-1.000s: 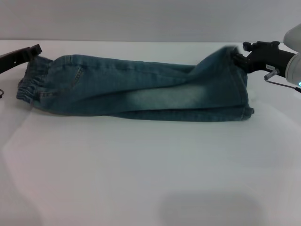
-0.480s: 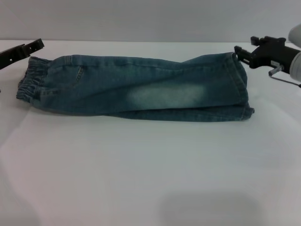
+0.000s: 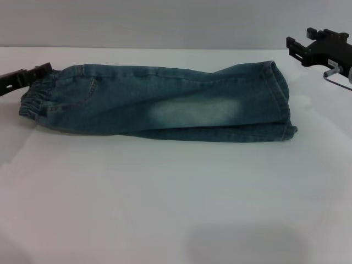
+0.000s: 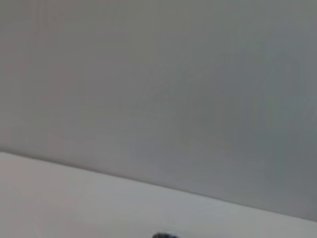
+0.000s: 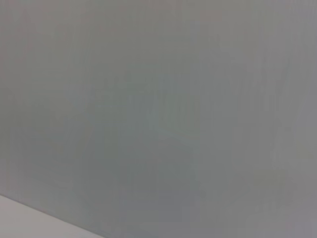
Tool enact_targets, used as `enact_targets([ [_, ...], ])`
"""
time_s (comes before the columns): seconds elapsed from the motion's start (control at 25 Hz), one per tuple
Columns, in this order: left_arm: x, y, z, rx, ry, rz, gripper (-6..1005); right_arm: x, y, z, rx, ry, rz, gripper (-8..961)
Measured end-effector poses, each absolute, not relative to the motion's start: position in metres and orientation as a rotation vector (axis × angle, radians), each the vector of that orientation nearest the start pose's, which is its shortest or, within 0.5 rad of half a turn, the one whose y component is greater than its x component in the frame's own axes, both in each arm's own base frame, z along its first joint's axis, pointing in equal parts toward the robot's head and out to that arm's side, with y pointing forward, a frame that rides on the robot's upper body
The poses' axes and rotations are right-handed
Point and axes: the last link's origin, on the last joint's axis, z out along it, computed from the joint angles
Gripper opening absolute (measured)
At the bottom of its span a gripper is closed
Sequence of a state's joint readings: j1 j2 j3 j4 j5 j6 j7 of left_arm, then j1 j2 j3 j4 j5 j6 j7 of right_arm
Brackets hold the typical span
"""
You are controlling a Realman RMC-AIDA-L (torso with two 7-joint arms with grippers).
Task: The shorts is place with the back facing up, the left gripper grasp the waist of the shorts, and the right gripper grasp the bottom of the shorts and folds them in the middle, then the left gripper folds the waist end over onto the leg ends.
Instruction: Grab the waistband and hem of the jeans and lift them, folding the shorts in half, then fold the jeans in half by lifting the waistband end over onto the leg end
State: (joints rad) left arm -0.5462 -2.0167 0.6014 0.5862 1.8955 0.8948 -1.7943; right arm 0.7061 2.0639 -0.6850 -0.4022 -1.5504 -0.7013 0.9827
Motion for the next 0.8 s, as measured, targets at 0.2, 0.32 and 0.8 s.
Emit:
enact_targets([
  [0.2,-0.343,0.396,0.059,-1.85,-1.233,-0.594,847,0.281,0.443,0.014,-2.017,0.591,0.42,530],
  [0.32,-0.345,0.395,0.056,-1.844,-1.229,-0.581,845,0.28,0.444,0.014,-2.018,0.59,0.42,530],
  [0.8,-0.344,0.397,0.048,-1.834,-1.214,-0.556,834,0.284,0.441,0.013,-2.018,0.601,0.415,529],
])
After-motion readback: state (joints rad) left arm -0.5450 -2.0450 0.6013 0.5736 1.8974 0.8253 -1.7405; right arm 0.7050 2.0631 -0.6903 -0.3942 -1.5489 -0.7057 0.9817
